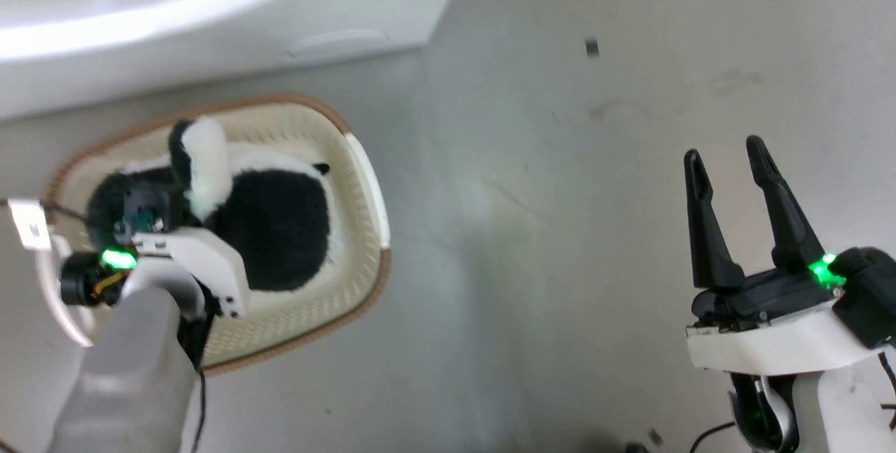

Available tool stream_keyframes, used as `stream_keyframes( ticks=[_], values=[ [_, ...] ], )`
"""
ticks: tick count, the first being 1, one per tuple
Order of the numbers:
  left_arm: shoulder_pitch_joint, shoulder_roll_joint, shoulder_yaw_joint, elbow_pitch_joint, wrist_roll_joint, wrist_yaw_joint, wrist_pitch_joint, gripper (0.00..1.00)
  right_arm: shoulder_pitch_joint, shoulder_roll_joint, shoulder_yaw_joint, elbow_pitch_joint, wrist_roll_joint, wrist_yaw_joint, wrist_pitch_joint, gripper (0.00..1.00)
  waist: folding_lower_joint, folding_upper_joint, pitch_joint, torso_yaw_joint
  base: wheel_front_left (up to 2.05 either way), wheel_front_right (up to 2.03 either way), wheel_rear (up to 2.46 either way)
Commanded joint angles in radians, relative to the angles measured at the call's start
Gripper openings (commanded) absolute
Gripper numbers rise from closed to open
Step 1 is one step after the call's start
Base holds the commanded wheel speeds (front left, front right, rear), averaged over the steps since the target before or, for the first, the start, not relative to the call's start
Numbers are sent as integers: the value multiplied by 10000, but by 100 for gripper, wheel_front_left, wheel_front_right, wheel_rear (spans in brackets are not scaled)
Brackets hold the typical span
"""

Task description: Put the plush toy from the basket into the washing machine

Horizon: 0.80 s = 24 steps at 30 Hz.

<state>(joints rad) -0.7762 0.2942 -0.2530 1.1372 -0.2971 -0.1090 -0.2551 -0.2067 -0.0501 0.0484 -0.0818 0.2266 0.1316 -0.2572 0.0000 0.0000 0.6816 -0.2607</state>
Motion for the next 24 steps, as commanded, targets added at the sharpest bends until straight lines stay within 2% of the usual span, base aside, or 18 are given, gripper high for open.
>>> stream_keyframes(
  ticks=[1, 11, 24],
  values=[
    [426, -47, 146, -557, -64, -29, -61, 0, 178, -1, -19, 21, -116, -9, -45, 100, 0, 0, -973, 525, 0, 0, 0],
    [3476, -812, 1065, -4101, 132, 4, -65, 0, 1053, -1, -217, 221, -643, -9, -45, 100, 0, 0, -2998, 1487, 0, 0, 0],
    [5680, -1854, 2081, -8030, 789, -146, -66, 0, 1793, -1, -295, 274, -864, -9, -45, 100, 0, 0, -4182, 1988, 0, 0, 0]
  ],
)
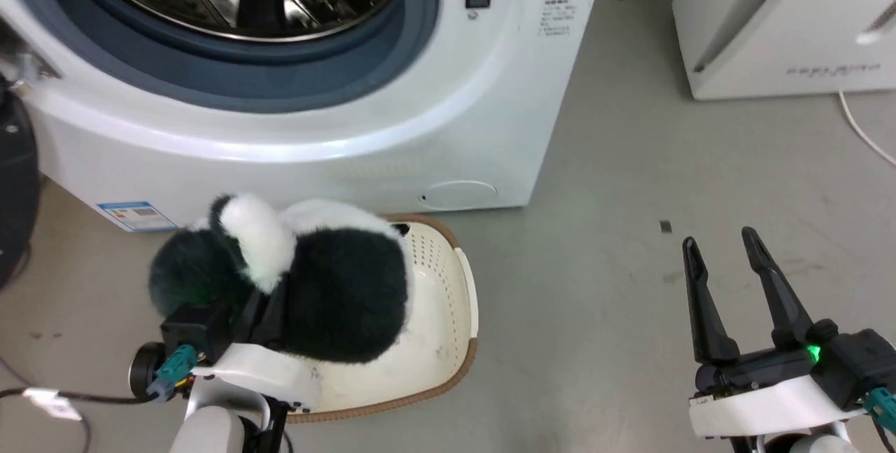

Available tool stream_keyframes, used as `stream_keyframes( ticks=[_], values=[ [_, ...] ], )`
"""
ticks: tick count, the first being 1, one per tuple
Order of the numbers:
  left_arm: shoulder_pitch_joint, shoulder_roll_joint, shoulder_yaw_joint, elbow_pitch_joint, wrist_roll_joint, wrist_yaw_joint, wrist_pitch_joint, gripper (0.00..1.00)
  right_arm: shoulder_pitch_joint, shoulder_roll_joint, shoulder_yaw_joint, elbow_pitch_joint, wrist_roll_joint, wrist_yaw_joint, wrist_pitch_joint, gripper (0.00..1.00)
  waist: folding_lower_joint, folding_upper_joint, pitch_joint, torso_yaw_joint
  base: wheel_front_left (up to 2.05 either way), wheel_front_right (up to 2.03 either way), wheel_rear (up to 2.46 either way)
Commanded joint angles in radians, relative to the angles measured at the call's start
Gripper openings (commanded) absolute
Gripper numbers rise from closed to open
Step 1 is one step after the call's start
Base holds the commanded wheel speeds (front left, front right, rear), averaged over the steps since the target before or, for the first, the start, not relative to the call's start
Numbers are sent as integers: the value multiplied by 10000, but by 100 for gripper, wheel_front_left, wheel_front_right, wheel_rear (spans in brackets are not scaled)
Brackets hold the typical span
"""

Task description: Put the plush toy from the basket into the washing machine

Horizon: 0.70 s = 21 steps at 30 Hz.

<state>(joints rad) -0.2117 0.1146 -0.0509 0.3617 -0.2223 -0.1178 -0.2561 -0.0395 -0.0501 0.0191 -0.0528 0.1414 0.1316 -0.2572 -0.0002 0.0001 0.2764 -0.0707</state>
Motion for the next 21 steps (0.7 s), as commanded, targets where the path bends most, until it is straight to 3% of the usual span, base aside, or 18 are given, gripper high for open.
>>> stream_keyframes(
  ticks=[1, 11, 21],
  values=[
    [119, -116, 131, -574, 57, -67, -56, 0, 147, -1, 12, -20, -6, -9, -45, 100, 2, -1, -160, 88, 0, 0, 0],
    [-113, -153, 814, -3156, 193, -118, -56, 0, 87, -1, 203, -225, 100, -9, -46, 100, 2, -1, 127, -316, 0, 0, 0],
    [-2486, 1102, 1294, -3638, 233, -126, -54, 0, -583, -1, 270, -739, 427, -9, -46, 100, 2, -1, 1927, -1167, 0, 0, 0]
  ],
)
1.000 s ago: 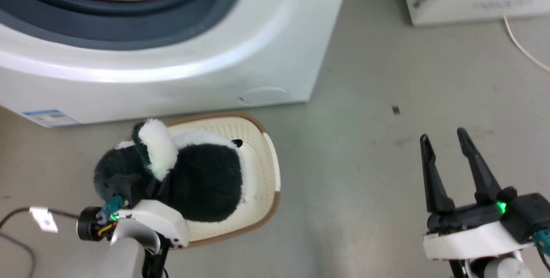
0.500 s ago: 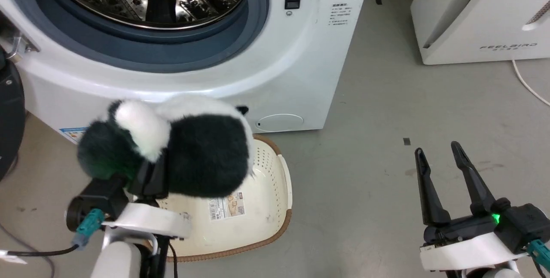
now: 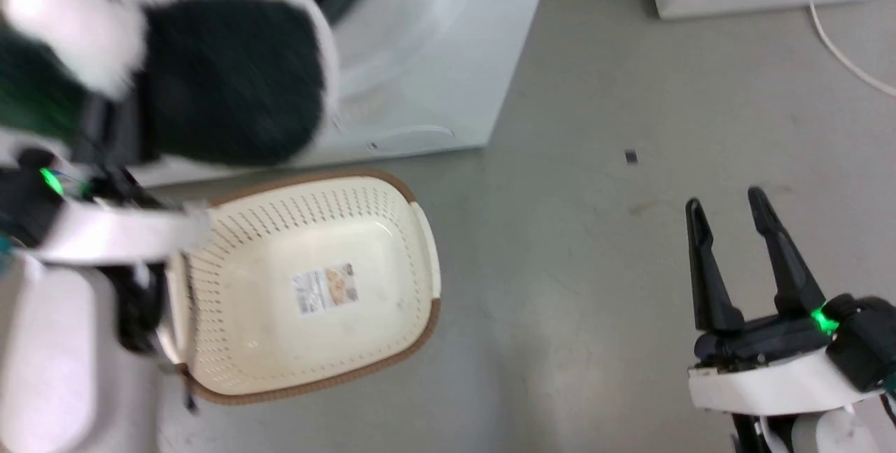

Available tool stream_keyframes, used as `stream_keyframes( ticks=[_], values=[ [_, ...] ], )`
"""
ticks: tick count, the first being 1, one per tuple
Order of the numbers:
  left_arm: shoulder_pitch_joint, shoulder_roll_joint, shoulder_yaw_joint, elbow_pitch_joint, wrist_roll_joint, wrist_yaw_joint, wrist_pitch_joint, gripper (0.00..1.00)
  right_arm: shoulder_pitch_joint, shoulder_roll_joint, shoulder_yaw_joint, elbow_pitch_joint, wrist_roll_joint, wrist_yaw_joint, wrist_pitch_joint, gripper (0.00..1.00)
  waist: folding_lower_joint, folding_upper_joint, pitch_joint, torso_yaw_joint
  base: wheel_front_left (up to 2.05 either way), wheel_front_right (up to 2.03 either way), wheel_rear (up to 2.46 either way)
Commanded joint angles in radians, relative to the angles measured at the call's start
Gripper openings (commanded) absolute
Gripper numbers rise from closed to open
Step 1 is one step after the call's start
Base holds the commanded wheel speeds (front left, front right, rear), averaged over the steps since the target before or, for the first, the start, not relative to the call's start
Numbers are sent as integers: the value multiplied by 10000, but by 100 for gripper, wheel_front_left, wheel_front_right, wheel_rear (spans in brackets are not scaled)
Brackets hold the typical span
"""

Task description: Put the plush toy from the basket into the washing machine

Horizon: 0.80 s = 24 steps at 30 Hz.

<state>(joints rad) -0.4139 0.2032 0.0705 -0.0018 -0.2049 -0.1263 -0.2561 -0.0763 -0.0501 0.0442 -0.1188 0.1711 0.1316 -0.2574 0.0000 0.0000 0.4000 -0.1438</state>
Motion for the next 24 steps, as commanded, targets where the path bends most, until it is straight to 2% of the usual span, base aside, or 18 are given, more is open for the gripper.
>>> stream_keyframes(
  ticks=[1, 8, 12, 17, 18, 22, 24],
  values=[
    [-817, 411, 124, 53, 76, -42, -4, 0, -298, -1, 27, -114, 195, -9, -44, 100, 0, 0, 903, -541, 0, 0, 0],
    [-3868, 1788, 493, 944, -364, -43, 555, 0, -779, -1, 177, -319, 526, -9, -44, 100, 0, 0, 2281, -1125, 0, 0, 0],
    [-5849, 2630, 272, 2155, -588, -43, 730, 0, -991, -1, 171, -386, 718, -9, -44, 100, 0, 0, 2982, -1339, 0, 0, 0],
    [-8084, 3231, -103, 3771, -461, -43, 834, 0, -1250, -1, 311, -500, 955, -9, -44, 100, 0, 0, 3618, -1586, 0, 0, 0],
    [-9122, 3533, -516, 4802, -245, -43, 975, 0, -1332, -1, 424, -626, 1062, -9, -44, 100, 0, 0, 3926, -1701, 0, 0, 0],
    [-10219, 3818, -1034, 6181, 2, -43, 1164, 0, -1408, -1, 561, -733, 1152, -9, -44, 100, 0, 0, 4259, -1833, 0, 0, 0],
    [-10708, 3770, -1101, 6858, -232, -43, 1358, 0, -1440, -1, 590, -794, 1175, -9, -44, 100, 0, 0, 4439, -1859, 0, 0, 0]
  ],
)
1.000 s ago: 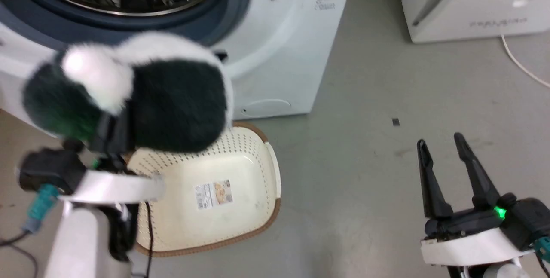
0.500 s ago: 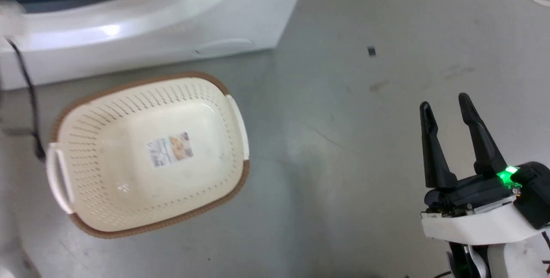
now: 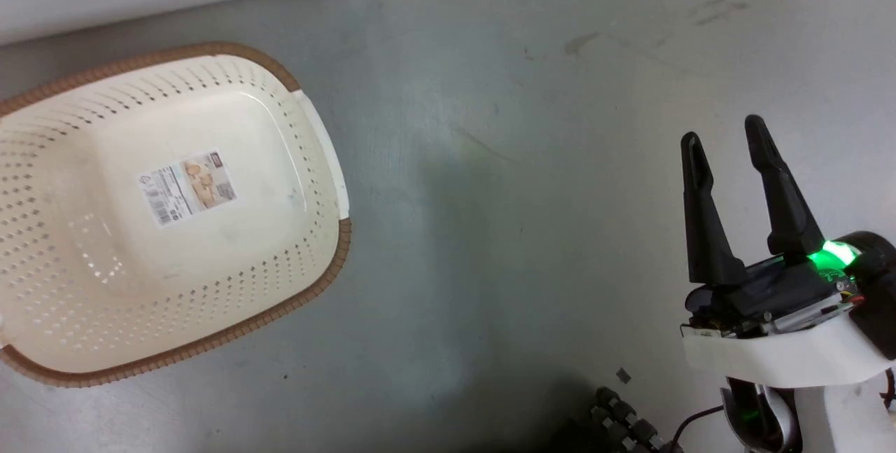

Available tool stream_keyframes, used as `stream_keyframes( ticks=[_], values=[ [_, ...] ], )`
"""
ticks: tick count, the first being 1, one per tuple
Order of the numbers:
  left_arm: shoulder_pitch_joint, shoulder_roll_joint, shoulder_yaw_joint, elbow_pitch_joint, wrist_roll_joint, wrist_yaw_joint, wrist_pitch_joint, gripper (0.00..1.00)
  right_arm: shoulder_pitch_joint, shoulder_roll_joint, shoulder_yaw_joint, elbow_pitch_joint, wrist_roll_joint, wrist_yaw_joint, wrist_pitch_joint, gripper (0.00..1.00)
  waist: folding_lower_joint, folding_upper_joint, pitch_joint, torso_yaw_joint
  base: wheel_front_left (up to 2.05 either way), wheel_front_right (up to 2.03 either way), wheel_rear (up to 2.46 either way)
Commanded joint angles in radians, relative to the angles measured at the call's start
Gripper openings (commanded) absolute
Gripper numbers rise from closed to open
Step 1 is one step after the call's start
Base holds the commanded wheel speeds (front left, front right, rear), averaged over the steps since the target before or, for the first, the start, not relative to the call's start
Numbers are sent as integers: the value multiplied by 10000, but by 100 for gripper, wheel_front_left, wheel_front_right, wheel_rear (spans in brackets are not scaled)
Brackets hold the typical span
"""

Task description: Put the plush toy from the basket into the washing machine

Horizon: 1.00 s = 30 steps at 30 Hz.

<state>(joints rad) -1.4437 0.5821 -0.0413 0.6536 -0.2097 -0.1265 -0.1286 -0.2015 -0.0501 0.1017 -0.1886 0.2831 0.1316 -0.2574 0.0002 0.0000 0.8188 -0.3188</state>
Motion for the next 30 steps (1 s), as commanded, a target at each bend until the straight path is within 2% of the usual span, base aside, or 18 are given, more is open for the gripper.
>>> stream_keyframes(
  ticks=[1, 2, 11, 19, 20, 21, 26, 30],
  values=[
    [-614, -57, -81, 604, -341, -42, 219, 0, -203, -1, 17, -135, 79, -9, -44, 100, -2, 0, 341, -112, 0, 0, 0],
    [-614, -57, -81, 604, -341, -42, 219, 0, -203, -1, 17, -135, 79, -9, -44, 100, -2, 0, 341, -112, 0, 0, 0],
    [-1219, 492, -2423, 2411, -1096, -42, 1924, 0, -288, -1, 186, -344, 250, -9, -44, 100, -2, 0, 823, -102, 0, 0, 0],
    [-1172, 805, -3851, 2741, -2013, -42, 1552, 0, -421, -1, 22, -245, 207, -9, -44, 100, -2, 0, 632, 38, 0, 0, 0],
    [-1151, 810, -3993, 2764, -2098, -42, 1432, 47, -432, -1, 4, -222, 157, -9, -44, 100, -2, 0, 571, 79, 0, 0, 0],
    [-1129, 807, -4105, 2824, -2172, -42, 1305, 100, -450, -1, -13, -204, 102, -9, -44, 100, -2, 0, 496, 119, 0, 0, 0],
    [-800, 567, -4482, 3322, -2521, -42, 605, 100, -486, -1, -125, -166, -268, -9, -44, 100, -2, 0, -120, 374, 0, 0, 0],
    [-91, 168, -4527, 3854, -2881, -42, -264, 100, -377, -1, -180, 56, -683, -9, -44, 100, -2, 0, -1026, 642, 0, 0, 0]
  ],
)
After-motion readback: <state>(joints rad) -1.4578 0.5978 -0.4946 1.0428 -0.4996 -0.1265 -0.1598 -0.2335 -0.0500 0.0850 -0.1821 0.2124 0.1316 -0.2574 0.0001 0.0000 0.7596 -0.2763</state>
